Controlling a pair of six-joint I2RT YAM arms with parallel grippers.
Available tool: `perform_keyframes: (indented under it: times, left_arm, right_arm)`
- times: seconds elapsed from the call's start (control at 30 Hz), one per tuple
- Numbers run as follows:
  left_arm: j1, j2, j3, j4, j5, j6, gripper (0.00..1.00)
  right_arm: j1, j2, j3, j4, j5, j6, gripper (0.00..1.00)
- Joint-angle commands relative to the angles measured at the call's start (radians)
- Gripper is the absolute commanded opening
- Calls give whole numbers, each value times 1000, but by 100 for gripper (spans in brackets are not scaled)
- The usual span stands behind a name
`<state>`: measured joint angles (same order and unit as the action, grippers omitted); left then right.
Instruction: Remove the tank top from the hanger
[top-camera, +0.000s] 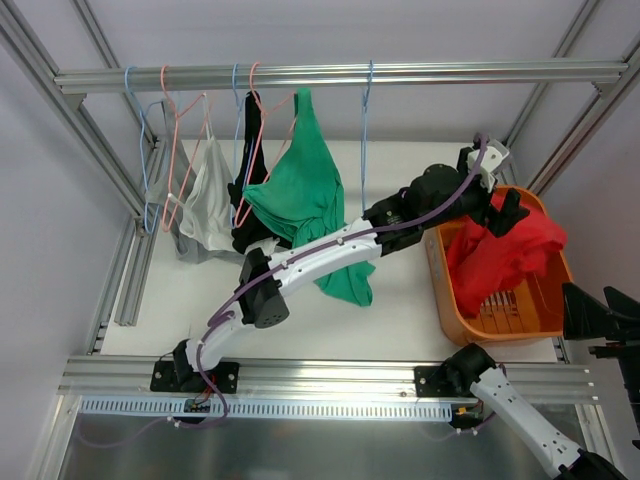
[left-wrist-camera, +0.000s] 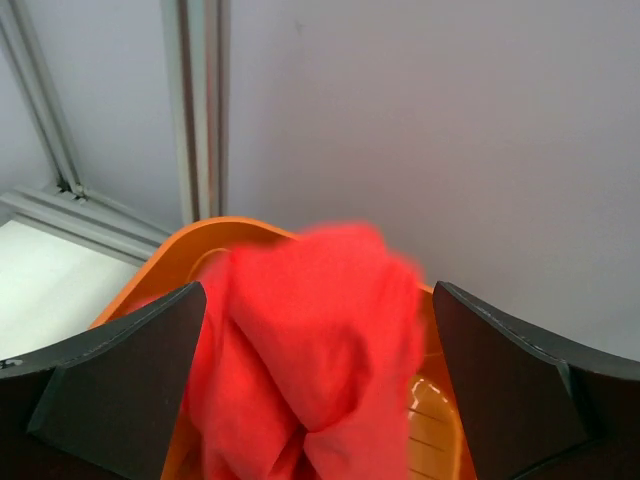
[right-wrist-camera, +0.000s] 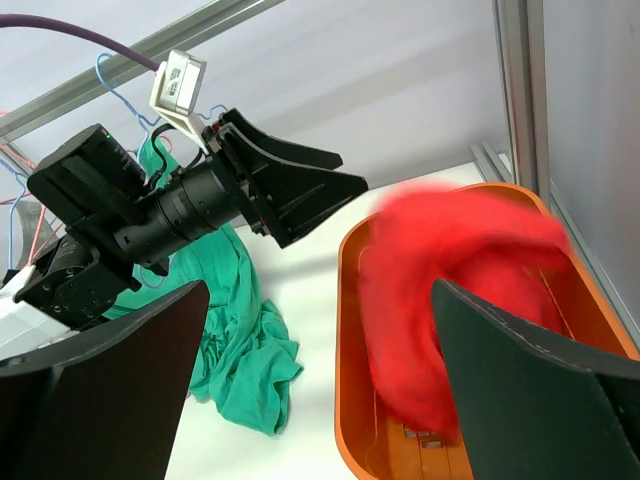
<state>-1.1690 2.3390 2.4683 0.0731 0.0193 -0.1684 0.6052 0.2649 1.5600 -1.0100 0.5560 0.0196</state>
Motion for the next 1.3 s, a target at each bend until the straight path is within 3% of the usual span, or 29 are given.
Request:
perform_keyframes:
  times: [0.0, 0.17, 0.33, 0.47, 0.57, 0.63, 0.77, 0.97, 1.27]
  left_arm:
    - [8, -97, 35, 10, 24, 1, 99]
    - [-4, -289, -40, -142, -19, 95, 99]
    - [-66, -564, -169, -335, -339, 221, 99]
    - [-66, -700, -305, -539, -623, 188, 99]
    - [-14, -824, -394, -692, -737, 95, 99]
    - [91, -924, -507, -717, -643, 23, 98]
    - [178, -992, -583, -759, -648, 30, 96]
    - [436, -1070, -709, -773, -403, 10, 89]
    - [540, -977, -686, -773, -351, 69, 80]
  right_arm:
    - [-1, -9, -2, 5, -1, 20, 99]
    - [-2, 29, 3, 7, -11, 13, 99]
    - [4, 85, 0, 24, -62, -12, 99]
    - [8, 167, -20, 50, -238, -50, 99]
    - [8, 269, -29, 53, -440, -87, 100]
    - [10, 345, -38, 53, -631, -119, 100]
    - [8, 451, -57, 65, -799, -132, 100]
    - [10, 484, -118, 111, -852, -129, 100]
    - [10, 470, -133, 134, -890, -136, 100]
